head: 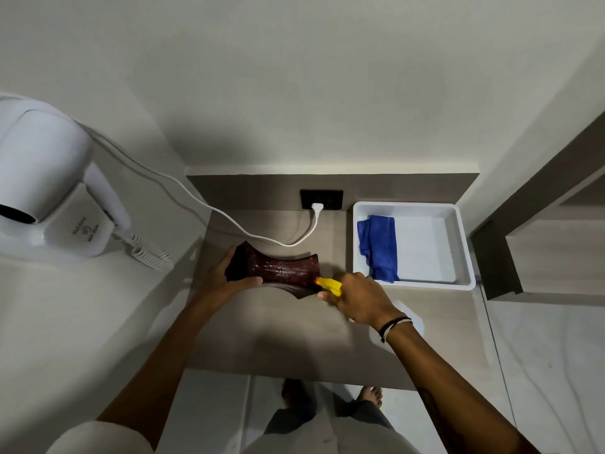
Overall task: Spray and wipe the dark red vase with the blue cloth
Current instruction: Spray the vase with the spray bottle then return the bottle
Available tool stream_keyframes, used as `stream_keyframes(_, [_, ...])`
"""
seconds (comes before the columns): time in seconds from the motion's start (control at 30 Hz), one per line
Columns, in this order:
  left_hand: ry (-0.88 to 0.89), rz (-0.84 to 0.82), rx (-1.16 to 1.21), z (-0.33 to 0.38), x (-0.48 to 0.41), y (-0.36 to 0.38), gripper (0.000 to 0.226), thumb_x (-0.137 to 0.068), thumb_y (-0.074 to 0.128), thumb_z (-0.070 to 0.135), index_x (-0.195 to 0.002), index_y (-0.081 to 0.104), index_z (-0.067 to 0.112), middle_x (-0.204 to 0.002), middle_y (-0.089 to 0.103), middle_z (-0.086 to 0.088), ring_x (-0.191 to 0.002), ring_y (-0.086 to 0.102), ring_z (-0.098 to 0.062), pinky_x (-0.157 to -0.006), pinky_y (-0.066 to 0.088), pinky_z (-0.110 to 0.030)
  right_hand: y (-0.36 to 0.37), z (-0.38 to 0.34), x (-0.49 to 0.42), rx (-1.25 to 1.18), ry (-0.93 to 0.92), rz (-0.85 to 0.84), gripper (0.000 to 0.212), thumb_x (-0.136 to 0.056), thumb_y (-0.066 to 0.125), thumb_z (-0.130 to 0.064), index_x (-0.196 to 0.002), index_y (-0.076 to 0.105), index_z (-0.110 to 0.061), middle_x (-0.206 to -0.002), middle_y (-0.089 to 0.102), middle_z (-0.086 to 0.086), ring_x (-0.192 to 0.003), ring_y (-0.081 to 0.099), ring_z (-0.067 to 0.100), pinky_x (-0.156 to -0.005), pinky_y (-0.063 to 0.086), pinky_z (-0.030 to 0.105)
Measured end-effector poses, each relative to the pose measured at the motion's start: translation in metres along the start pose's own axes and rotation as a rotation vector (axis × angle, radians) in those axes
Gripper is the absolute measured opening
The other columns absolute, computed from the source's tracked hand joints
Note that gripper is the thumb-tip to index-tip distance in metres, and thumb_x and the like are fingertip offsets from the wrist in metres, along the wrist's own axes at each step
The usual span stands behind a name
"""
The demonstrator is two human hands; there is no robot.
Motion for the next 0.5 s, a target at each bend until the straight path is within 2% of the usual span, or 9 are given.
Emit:
stream_keyframes(0.07, [-0.004,-0.019,-0.102,0.0,0.0,-0.002,0.147,-0.039,0.101,0.06,-0.166,0.029,0.039,-0.165,0.043,-0.003,-0.148,0.046,-0.025,-0.119,0.043,-0.054,-0.003,0.003,0.003,-0.046,0.014,-0.031,0.046,-0.099,0.064,-0.062,-0.095,0.063,-0.016,-0.086,0.074,0.001,-0.079,0.074,0.027,-0.08,0.061,0.04])
stream_keyframes(0.1, [-0.001,-0.028,-0.162,0.002,0.0,-0.003,0.153,-0.035,0.101,0.059,-0.167,0.026,0.036,-0.166,0.039,-0.006,-0.149,0.043,-0.028,-0.12,0.041,-0.056,-0.004,0.003,0.004,-0.074,0.02,-0.039,0.049,-0.1,0.064,-0.061,-0.098,0.065,-0.012,-0.091,0.079,0.004,-0.078,0.076,0.028,-0.082,0.064,0.043])
stream_keyframes(0.17, [0.03,-0.021,-0.238,0.006,0.001,-0.005,0.151,-0.034,0.101,0.051,-0.165,0.031,0.028,-0.163,0.041,-0.009,-0.146,0.046,-0.032,-0.117,0.044,-0.057,-0.005,0.003,0.007,-0.117,0.012,-0.04,0.049,-0.101,0.064,-0.059,-0.103,0.069,-0.01,-0.093,0.083,0.009,-0.074,0.078,0.029,-0.083,0.065,0.045])
stream_keyframes(0.23, [0.096,0.033,-0.308,0.011,0.002,-0.004,0.13,-0.038,0.099,0.044,-0.154,0.046,0.019,-0.15,0.054,-0.01,-0.133,0.056,-0.032,-0.107,0.053,-0.051,-0.006,0.0,0.011,-0.168,-0.029,-0.039,0.046,-0.102,0.065,-0.055,-0.105,0.072,-0.01,-0.084,0.08,0.006,-0.065,0.072,0.02,-0.084,0.065,0.045])
stream_keyframes(0.3, [0.127,0.091,-0.32,0.015,0.003,-0.002,0.103,-0.042,0.096,0.046,-0.135,0.057,0.022,-0.127,0.066,-0.001,-0.114,0.066,-0.023,-0.088,0.058,-0.034,-0.007,-0.007,0.015,-0.215,-0.107,-0.047,0.04,-0.103,0.066,-0.05,-0.115,0.072,-0.013,-0.081,0.07,-0.003,-0.06,0.062,0.004,-0.085,0.064,0.044])
stream_keyframes(0.33, [0.111,0.118,-0.291,0.018,0.003,0.0,0.09,-0.047,0.096,0.047,-0.126,0.059,0.026,-0.116,0.068,0.006,-0.105,0.068,-0.014,-0.078,0.056,-0.025,-0.007,-0.013,0.016,-0.236,-0.152,-0.046,0.039,-0.103,0.067,-0.049,-0.12,0.072,-0.014,-0.085,0.068,-0.007,-0.061,0.058,-0.001,-0.085,0.063,0.043])
stream_keyframes(0.4, [0.043,0.179,-0.227,0.023,0.001,0.003,0.072,-0.06,0.097,0.049,-0.119,0.062,0.027,-0.103,0.067,0.017,-0.091,0.067,-0.002,-0.063,0.048,-0.013,-0.008,-0.024,0.019,-0.278,-0.223,-0.032,0.04,-0.102,0.069,-0.048,-0.127,0.072,-0.017,-0.099,0.074,-0.006,-0.067,0.062,0.002,-0.085,0.062,0.043])
stream_keyframes(0.47, [-0.057,0.212,-0.177,0.026,-0.001,0.007,0.061,-0.068,0.094,0.053,-0.113,0.067,0.021,-0.096,0.07,0.013,-0.081,0.068,-0.004,-0.053,0.046,-0.011,-0.01,-0.036,0.02,-0.292,-0.269,-0.015,0.041,-0.101,0.069,-0.05,-0.125,0.072,-0.017,-0.107,0.08,0.003,-0.083,0.073,0.018,-0.084,0.062,0.046])
stream_keyframes(0.5, [-0.095,0.22,-0.162,0.028,-0.001,0.009,0.06,-0.069,0.093,0.055,-0.109,0.07,0.018,-0.093,0.073,0.008,-0.078,0.07,-0.006,-0.05,0.046,-0.011,-0.009,-0.041,0.02,-0.281,-0.289,-0.004,0.04,-0.101,0.068,-0.052,-0.118,0.072,-0.016,-0.105,0.08,0.006,-0.087,0.074,0.023,-0.082,0.061,0.048])
Point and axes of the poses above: each hand's wrist, its own x-axis away from the middle knuckle, its own y-axis out of the palm, z = x × y, the point moved 2 cm from there along -x, towards the middle knuckle
